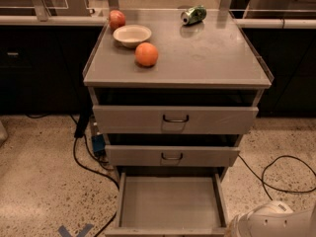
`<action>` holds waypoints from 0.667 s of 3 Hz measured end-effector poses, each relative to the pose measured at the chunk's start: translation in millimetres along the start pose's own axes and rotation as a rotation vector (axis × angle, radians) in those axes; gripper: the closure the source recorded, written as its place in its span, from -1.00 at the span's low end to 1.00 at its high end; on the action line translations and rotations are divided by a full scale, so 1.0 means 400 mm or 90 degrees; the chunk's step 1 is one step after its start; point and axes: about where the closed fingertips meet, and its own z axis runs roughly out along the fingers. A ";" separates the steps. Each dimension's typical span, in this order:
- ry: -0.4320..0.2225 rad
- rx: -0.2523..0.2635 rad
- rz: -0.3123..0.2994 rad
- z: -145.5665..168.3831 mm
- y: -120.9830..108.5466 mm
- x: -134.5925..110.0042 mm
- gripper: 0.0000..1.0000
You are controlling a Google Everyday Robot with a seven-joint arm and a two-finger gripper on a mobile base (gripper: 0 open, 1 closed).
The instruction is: Close bottom drawer
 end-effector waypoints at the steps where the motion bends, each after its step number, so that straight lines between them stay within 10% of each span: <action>1: -0.023 -0.027 0.014 0.078 0.029 0.002 1.00; 2: -0.037 -0.048 0.012 0.147 0.040 0.008 1.00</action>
Offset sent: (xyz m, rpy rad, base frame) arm 0.0024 -0.0038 -0.0848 0.1235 0.0786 0.0158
